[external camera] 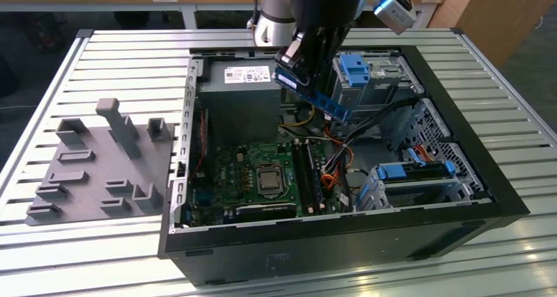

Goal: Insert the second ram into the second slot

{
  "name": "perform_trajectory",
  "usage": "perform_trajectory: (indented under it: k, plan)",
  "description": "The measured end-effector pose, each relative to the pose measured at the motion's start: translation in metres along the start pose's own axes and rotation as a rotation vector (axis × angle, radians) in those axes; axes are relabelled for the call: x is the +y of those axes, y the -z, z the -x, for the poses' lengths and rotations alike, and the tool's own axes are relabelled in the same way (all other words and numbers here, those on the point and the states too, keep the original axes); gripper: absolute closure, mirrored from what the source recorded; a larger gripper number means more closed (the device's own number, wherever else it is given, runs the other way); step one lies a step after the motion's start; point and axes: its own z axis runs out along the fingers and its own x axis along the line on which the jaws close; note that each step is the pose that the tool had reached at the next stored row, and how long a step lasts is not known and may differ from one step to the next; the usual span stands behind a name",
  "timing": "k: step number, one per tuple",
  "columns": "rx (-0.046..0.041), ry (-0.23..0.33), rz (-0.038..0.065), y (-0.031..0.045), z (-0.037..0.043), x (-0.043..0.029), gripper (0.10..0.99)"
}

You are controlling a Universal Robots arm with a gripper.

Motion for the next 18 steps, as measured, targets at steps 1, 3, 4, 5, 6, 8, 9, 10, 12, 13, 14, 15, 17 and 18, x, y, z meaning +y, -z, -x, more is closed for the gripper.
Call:
perform_trajectory:
  k: [1, 3, 4, 5, 6, 8, 9, 10, 12, 13, 14, 15, 17, 18]
  plan:
    - [-0.0001, -0.004, 0.0, 0.0, 0.0, 0.0, 0.949]
    - [-0.0005, -0.011, 0.0, 0.0, 0.0, 0.0, 0.949]
    - [-0.0005, -0.014, 0.0, 0.0, 0.0, 0.0, 0.949]
    - [-0.0007, -0.018, 0.0, 0.0, 0.0, 0.0, 0.949]
    - [-0.0008, -0.022, 0.0, 0.0, 0.0, 0.0, 0.949]
    - [-0.0011, -0.029, 0.0, 0.0, 0.0, 0.0, 0.949]
    - [-0.0012, -0.033, -0.001, 0.0, 0.0, 0.0, 0.949]
    - [-0.0014, -0.037, -0.001, 0.0, 0.0, 0.0, 0.949]
    - [-0.0017, -0.045, -0.001, 0.0, 0.0, 0.0, 0.949]
    - [-0.0018, -0.049, -0.001, 0.0, 0.0, 0.0, 0.949]
    - [-0.002, -0.053, -0.001, 0.0, 0.0, 0.0, 0.949]
    - [-0.0022, -0.058, -0.001, 0.0, 0.0, 0.0, 0.949]
    - [-0.0025, -0.067, -0.001, 0.0, 0.0, 0.0, 0.949]
    - [-0.0027, -0.071, -0.001, 0.0, 0.0, 0.0, 0.949]
